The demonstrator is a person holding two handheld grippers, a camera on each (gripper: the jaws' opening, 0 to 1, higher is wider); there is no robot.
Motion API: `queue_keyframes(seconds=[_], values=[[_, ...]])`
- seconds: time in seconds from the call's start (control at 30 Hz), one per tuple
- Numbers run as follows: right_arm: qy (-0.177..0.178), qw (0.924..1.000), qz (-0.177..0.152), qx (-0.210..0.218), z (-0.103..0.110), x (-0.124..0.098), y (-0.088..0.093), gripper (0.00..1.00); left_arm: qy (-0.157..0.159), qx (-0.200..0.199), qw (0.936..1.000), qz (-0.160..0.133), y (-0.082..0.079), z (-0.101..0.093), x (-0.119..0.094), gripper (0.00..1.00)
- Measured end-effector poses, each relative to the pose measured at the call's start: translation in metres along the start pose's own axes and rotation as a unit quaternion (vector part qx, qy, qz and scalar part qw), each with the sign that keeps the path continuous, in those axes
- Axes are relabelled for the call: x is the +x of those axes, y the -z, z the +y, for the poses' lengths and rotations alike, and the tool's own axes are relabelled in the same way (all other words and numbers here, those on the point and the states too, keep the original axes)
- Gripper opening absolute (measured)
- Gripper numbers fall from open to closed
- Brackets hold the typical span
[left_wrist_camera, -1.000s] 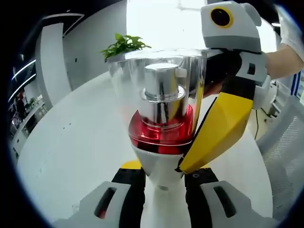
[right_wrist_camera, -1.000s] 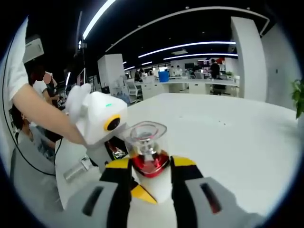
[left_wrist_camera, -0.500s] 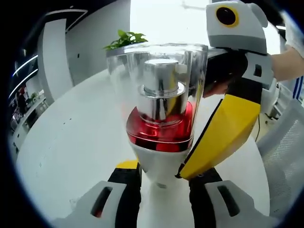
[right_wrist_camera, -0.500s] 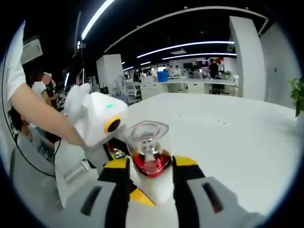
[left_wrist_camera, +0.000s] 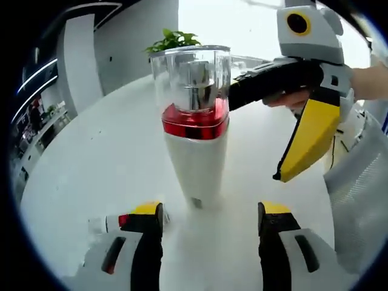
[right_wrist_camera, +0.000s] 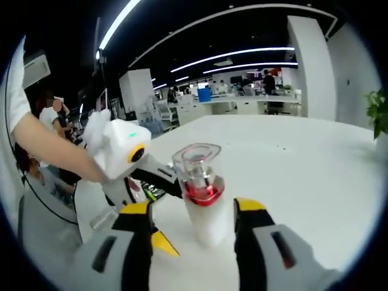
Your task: Arrange the skincare products in the storage area until every visible bottle or jar stands upright without overlapping.
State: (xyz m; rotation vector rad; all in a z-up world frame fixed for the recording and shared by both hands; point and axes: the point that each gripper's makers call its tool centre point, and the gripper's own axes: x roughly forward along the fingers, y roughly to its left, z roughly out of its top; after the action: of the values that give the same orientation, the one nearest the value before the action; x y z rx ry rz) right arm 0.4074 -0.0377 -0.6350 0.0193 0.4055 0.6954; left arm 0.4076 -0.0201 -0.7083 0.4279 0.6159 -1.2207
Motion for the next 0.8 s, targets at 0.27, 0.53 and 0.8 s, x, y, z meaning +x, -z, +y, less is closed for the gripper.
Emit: queue_keyframes(seconds=[0.27, 0.53, 0.8], values=[[0.002, 0.9999, 0.005, 0.014, 0.014, -0.015, 0.011, 0.61, -0.019, -0.033, 0.9993, 0.003, 0.016, -0.009, -0.021, 0.71], [0.003, 0.9996, 0.011, 0.025, 0.026, -0.03, 0.02, 0.66, -0.035, -0.085, 0.9957, 0.002, 0.033, -0.017, -0.042, 0.74], [-0.009, 0.9992, 0.001, 0.04, 0.045, -0.041, 0.016, 0.7, -0.053, -0.145, 0.988, -0.01, 0.048, -0.028, -0.069, 0.78]])
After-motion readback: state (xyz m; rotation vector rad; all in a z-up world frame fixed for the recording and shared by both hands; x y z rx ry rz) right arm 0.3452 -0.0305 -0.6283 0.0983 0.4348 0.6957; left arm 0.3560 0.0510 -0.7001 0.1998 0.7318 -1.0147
